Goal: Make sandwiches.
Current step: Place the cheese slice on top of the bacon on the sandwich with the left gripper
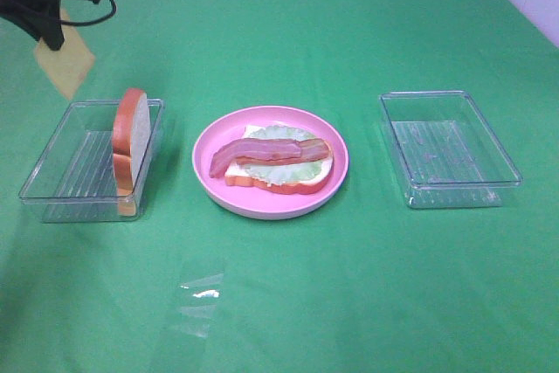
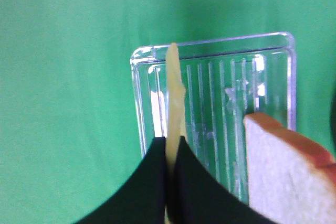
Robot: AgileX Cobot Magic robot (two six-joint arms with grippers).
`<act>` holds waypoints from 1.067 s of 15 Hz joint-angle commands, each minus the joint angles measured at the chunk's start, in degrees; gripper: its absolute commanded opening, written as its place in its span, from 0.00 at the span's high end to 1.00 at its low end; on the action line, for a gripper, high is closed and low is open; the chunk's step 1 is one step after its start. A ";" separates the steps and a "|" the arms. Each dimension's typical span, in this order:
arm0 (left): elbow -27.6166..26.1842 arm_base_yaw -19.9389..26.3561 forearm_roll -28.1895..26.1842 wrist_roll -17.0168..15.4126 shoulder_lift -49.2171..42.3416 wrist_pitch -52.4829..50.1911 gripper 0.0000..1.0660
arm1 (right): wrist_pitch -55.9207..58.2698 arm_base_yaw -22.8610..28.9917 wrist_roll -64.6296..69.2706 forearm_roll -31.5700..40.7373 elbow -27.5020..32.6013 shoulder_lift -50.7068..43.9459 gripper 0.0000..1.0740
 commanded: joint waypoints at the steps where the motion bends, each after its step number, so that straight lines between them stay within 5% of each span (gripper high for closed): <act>1: -0.17 0.00 -5.04 1.60 -5.90 4.76 1.00 | -0.11 0.06 0.17 0.23 0.06 -1.83 0.13; 7: -0.17 -4.53 -38.16 14.61 -11.46 4.18 1.00 | -0.11 0.06 0.17 0.23 0.06 -1.83 0.13; 11: -0.17 -10.49 -44.12 20.57 -7.10 1.49 1.00 | -0.11 0.06 0.17 0.23 0.06 -1.83 0.13; 16: -0.17 -16.96 -44.86 20.11 4.30 -1.38 1.00 | -0.11 0.06 0.17 0.23 0.06 -1.83 0.13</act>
